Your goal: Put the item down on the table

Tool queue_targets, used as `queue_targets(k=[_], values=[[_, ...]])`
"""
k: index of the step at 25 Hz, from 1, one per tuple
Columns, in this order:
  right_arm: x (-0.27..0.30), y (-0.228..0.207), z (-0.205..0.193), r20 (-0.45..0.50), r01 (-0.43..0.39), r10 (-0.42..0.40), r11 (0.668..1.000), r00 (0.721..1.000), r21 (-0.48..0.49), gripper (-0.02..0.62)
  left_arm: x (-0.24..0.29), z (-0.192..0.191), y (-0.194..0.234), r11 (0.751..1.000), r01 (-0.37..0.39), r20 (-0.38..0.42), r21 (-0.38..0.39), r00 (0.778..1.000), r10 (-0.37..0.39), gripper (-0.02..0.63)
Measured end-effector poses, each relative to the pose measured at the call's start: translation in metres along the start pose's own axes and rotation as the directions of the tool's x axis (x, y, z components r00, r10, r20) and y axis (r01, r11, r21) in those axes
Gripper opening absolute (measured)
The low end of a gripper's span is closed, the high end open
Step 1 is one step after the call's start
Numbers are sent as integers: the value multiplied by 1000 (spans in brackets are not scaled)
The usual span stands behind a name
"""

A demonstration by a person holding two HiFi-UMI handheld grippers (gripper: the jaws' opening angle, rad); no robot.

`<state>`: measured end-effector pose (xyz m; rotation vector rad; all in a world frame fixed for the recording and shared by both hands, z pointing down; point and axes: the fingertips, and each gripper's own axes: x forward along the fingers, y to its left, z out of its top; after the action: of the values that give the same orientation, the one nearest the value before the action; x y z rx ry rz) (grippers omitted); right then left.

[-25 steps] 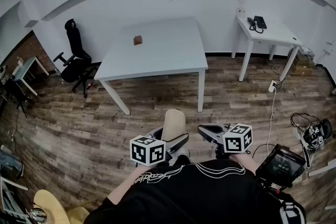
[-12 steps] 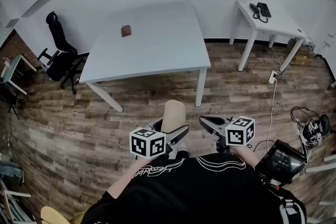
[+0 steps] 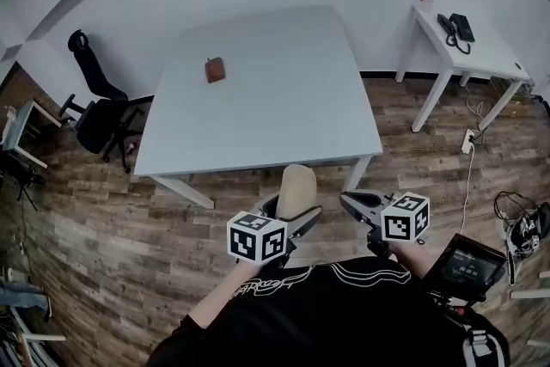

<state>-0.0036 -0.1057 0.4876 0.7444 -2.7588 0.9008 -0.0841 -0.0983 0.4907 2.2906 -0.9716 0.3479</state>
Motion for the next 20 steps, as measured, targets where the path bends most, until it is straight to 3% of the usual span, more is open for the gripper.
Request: queue_targets(k=[9,20], values=[[37,-26,41,0,17,-17,996,1000,-88,5,16,47,52,998,-26,41,50,999,24,413],[59,-95,69,-18,-16,15,1000,1000,-10,5,96,87,118,993,-100,-10,68,995,101,413]])
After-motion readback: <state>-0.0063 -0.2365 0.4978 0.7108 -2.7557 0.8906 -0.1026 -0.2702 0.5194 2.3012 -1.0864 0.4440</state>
